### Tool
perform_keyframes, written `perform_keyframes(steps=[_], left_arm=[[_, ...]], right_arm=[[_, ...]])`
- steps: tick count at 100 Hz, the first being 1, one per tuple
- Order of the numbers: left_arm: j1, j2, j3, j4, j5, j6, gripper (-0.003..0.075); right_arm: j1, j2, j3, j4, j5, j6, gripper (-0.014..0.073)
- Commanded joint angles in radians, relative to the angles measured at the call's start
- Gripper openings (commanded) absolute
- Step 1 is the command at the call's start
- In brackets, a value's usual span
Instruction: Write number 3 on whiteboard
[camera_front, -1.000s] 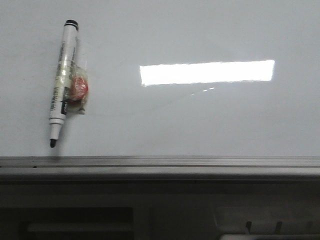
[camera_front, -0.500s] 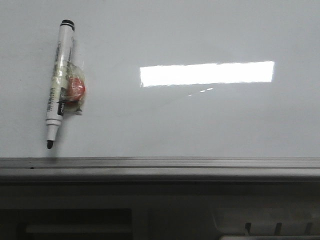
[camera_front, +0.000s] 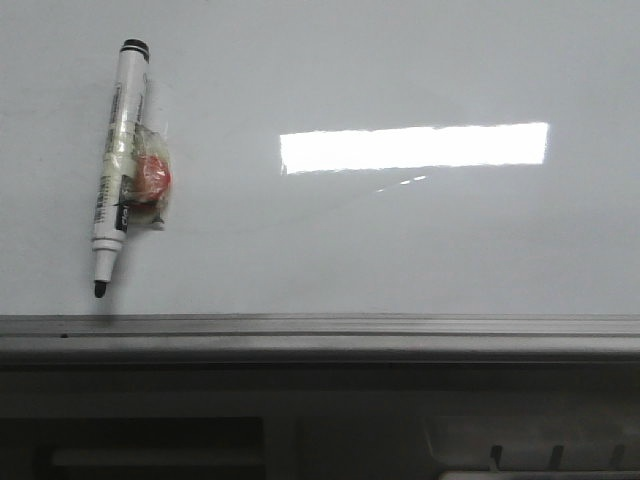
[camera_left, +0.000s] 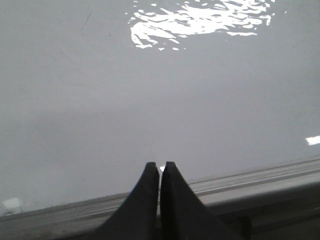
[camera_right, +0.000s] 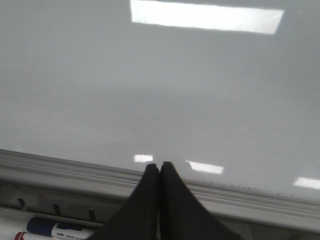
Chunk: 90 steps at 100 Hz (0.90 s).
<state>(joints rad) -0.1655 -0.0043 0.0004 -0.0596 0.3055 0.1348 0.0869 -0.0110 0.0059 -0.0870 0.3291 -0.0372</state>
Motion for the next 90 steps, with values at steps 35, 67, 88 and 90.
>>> perform_keyframes(steps=[35, 67, 88, 90], left_arm=[[0.004, -0.024, 0.011, -0.007, -0.081, -0.012, -0.0021], [0.004, -0.024, 0.011, -0.146, -0.105, -0.012, -0.0021], [0.004, -0.024, 0.011, -0.537, -0.177, -0.009, -0.002], [0.004, -0.024, 0.011, -0.548, -0.188, -0.009, -0.0021]], right_arm=[[-0.003, -0.016, 0.033, -0.012, -0.016, -0.002, -0.005], [-0.003, -0.016, 0.033, -0.014, -0.004, -0.002, -0.005], [-0.003, -0.016, 0.031, -0.019, -0.018, -0.002, -0.005], [-0.003, -0.016, 0.031, -0.019, -0.029, -0.002, -0.005]])
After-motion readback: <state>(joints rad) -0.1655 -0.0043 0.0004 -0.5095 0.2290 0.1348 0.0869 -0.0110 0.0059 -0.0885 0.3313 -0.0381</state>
